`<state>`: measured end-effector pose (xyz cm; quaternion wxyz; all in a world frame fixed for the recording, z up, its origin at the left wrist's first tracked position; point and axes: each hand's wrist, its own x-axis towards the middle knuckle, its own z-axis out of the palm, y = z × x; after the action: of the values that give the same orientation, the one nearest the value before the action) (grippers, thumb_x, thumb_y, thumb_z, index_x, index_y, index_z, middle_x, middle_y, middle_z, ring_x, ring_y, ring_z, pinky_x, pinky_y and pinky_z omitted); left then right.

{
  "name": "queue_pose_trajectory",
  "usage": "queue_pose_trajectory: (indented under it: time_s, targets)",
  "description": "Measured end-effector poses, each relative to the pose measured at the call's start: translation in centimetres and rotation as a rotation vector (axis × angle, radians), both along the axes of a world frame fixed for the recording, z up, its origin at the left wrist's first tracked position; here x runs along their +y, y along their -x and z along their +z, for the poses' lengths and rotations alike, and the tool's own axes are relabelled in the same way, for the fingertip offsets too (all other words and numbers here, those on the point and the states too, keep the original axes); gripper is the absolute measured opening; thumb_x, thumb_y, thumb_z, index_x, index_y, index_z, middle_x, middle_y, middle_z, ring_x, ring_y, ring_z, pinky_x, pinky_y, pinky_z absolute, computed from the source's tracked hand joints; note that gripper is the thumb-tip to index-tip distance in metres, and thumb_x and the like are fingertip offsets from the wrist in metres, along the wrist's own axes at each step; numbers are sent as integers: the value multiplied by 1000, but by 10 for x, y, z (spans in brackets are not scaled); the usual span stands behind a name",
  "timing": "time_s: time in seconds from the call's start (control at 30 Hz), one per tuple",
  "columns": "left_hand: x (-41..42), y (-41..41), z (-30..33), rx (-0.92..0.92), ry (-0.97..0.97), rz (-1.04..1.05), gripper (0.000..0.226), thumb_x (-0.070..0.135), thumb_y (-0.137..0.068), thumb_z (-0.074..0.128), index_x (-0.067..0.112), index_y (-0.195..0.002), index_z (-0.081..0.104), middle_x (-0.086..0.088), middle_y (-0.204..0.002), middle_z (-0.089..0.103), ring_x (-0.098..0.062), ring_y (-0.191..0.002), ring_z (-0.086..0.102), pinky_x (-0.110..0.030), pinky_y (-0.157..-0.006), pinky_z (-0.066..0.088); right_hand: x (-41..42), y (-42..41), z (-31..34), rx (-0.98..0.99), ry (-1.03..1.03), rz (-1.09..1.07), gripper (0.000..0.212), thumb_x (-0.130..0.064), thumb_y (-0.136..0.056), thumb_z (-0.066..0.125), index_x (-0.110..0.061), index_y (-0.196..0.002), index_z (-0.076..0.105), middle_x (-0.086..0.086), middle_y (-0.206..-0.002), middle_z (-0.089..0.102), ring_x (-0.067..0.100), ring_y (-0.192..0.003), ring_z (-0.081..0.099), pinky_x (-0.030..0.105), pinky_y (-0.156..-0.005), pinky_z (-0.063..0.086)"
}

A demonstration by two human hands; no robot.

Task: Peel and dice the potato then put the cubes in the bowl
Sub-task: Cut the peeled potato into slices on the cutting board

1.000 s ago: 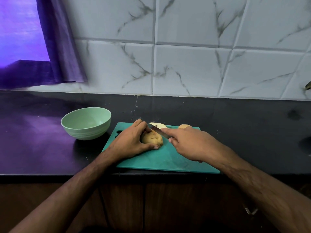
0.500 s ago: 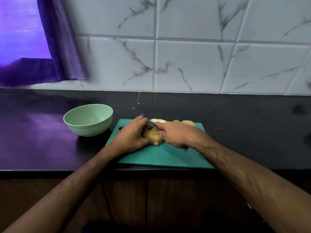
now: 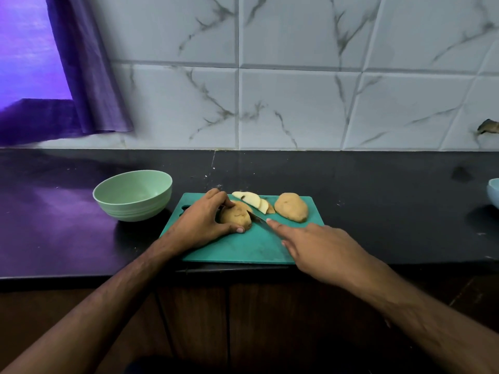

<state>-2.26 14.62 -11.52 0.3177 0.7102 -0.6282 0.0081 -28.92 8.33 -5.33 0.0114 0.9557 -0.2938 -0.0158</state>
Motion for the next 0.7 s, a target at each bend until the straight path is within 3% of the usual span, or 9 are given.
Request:
queue_pose_trajectory:
  time_s: [0.07, 0.13, 0.2, 0.33, 0.47, 0.6, 0.7]
  targets:
    - [1, 0, 0, -12, -3, 5, 68, 81, -64, 68, 30, -107, 58, 21, -107, 50, 0, -100, 55, -35, -84, 53, -6, 1, 9, -26, -48, -46, 49, -40, -111, 25, -52, -157, 13, -13, -77, 37, 4, -63, 45, 31, -68, 48]
    - [2, 1, -2, -16, 0, 12, 69, 82, -64, 66, 30, -108, 57, 21, -109, 50, -1, -101, 56, -37, -86, 53, -15, 4, 20, -101, -200, -65, 47, -39, -110, 30, -57, -153, 22, -9, -77, 45, 7, -48, 54, 28, -55, 53]
    - [2, 0, -4, -14, 7, 12, 69, 82, -64, 66, 31, -109, 57, 21, -111, 50, -2, -105, 57, -39, -90, 54, -20, 10, 32, -188, -354, -64, 46, -36, -111, 34, -59, -150, 27, 0, -76, 54, 6, -37, 51, 25, -45, 53]
    - [2, 0, -6, -12, 8, 6, 69, 83, -65, 65, 33, -111, 56, 22, -113, 50, -2, -106, 58, -40, -90, 54, -22, 11, 41, -224, -402, -87, 48, -34, -111, 34, -57, -152, 26, 3, -73, 55, 10, -40, 50, 30, -47, 57]
    - [4, 1, -6, -19, 21, 2, 66, 81, -68, 66, 34, -112, 55, 22, -115, 50, -1, -108, 58, -41, -89, 54, -24, 4, 36, -211, -487, -94, 47, -34, -111, 35, -57, -151, 27, 2, -69, 50, 5, -36, 44, 28, -44, 51]
    - [3, 3, -3, -70, -23, -70, 70, 73, -81, 61, 32, -135, 46, 17, -135, 45, -3, -121, 52, -40, -100, 49, -30, 6, 25, -214, -635, -140, 45, -35, -111, 33, -59, -149, 30, 2, -66, 45, 4, -32, 38, 24, -41, 44]
    - [2, 2, -2, -156, -114, -113, 76, 72, -88, 47, 38, -153, 26, 13, -148, 41, -9, -134, 42, -43, -113, 36, -35, 10, 19, -235, -760, -174, 45, -36, -111, 35, -59, -149, 32, 2, -66, 45, 5, -35, 37, 23, -38, 39]
